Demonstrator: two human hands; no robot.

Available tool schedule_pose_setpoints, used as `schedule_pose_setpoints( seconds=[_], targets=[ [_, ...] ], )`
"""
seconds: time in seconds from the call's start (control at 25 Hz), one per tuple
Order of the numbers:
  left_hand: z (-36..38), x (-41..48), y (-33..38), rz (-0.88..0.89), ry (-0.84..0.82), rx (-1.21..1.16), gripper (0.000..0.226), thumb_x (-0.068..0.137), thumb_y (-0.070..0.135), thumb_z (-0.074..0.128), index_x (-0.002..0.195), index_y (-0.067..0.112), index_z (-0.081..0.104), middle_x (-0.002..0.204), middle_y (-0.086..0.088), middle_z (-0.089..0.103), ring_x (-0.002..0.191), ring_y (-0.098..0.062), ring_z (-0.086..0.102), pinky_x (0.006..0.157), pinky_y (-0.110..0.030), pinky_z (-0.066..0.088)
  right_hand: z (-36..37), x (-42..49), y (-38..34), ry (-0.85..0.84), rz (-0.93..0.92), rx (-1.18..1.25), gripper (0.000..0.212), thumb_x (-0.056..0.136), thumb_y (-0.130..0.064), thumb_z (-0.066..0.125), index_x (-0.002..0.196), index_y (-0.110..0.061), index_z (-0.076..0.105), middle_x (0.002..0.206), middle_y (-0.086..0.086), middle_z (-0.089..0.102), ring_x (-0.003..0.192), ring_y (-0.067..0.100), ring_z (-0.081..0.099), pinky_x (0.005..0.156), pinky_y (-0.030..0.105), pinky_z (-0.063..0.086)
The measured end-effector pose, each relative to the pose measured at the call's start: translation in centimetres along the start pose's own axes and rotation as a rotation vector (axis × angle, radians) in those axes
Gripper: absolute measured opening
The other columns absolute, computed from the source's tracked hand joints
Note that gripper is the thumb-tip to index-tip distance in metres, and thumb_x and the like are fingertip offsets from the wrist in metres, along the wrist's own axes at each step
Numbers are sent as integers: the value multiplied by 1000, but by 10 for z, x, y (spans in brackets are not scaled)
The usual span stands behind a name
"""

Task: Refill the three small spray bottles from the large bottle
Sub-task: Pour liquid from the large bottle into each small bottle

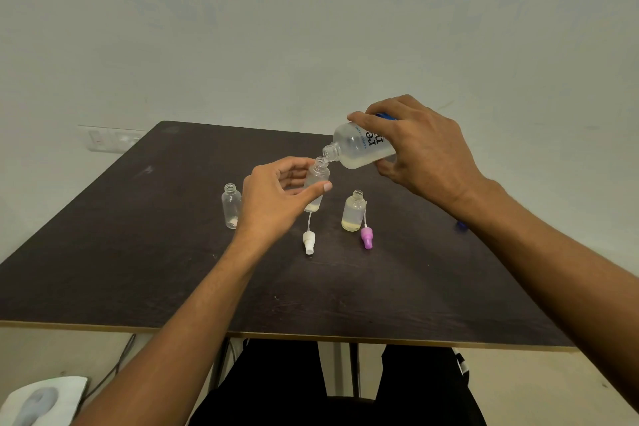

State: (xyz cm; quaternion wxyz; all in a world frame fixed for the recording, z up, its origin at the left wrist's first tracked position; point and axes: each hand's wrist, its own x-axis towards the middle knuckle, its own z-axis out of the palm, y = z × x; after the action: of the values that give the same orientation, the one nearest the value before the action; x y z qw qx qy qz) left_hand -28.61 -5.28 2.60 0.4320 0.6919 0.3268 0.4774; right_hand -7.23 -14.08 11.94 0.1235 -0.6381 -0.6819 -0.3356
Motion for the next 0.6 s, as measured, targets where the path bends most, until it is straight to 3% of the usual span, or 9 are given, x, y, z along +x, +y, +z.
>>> schedule_pose_setpoints(
  seconds=[0.6],
  targets=[
    [0,-1,-1,0,-8,8,48,75,31,96,118,19,79,105,10,81,97,-1,76,88,-21,62,-2,-2,-1,-23,10,19,69,85,-22,81,149,-33,56,136,-4,64,126,24,57,71,30,42]
  ],
)
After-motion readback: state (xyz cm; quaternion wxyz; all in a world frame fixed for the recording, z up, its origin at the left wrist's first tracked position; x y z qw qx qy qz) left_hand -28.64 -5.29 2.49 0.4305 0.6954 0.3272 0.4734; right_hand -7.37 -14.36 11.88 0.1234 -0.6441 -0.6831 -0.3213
